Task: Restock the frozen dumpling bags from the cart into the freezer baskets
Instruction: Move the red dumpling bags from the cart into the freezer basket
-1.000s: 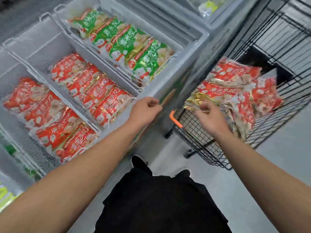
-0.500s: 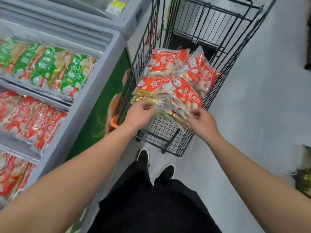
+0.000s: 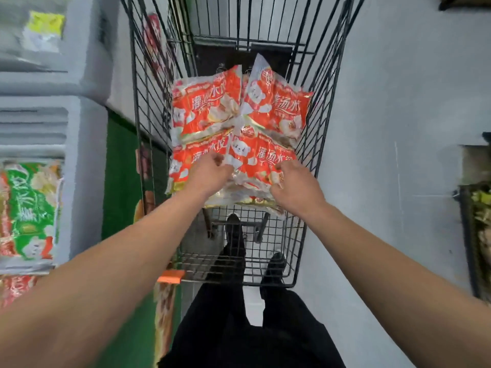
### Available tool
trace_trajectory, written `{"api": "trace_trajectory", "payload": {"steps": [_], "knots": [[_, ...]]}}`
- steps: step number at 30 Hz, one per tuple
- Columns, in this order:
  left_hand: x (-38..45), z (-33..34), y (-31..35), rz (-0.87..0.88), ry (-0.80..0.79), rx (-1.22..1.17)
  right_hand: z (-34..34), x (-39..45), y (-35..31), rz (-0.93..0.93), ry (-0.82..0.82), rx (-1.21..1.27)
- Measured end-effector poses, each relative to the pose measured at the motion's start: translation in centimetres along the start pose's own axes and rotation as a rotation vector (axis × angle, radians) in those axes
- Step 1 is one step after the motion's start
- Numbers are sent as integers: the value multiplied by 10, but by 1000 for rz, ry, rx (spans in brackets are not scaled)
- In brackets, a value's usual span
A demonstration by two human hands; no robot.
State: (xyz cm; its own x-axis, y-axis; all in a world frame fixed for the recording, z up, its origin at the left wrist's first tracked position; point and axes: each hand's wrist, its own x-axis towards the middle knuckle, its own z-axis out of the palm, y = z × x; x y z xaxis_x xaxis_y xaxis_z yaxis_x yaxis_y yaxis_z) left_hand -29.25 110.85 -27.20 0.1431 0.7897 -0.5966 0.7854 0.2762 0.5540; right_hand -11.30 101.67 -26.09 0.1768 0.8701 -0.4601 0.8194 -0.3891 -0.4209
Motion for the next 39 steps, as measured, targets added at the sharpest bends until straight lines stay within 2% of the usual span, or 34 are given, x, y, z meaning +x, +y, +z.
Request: {"api": "trace_trajectory", "payload": {"steps": [5, 10, 13, 17, 20, 24, 26, 29, 33, 36, 39], "knots": [[73, 18, 13, 21, -25, 86, 15, 33, 4, 62, -66, -78], [109, 38, 17, 83, -55, 175, 29, 50, 15, 174, -110, 0], [98, 28, 7, 107, -108, 62, 34, 58, 18, 321, -15, 164], [83, -8, -43, -34, -167, -124, 38, 82, 11, 570, 98, 501], [81, -30, -74, -92, -172, -151, 51, 106, 19, 741, 2, 781], [90, -36, -80, -157, -211, -99, 60, 128, 18, 780, -61, 1002], [97, -34, -88, -195, -161, -168, 53, 129, 8, 800, -38, 1129], [104, -24, -111, -300, -105, -343, 48, 121, 6, 817, -93, 1325], [66, -32, -81, -353, -44, -553, 35, 93, -1, 788, -27, 1384], [35, -36, -82, -346, -62, -687, 29, 68, -4, 765, 21, 1345], [-4, -37, -83, -322, -15, -717, 18, 37, -5, 676, 41, 1276]]}}
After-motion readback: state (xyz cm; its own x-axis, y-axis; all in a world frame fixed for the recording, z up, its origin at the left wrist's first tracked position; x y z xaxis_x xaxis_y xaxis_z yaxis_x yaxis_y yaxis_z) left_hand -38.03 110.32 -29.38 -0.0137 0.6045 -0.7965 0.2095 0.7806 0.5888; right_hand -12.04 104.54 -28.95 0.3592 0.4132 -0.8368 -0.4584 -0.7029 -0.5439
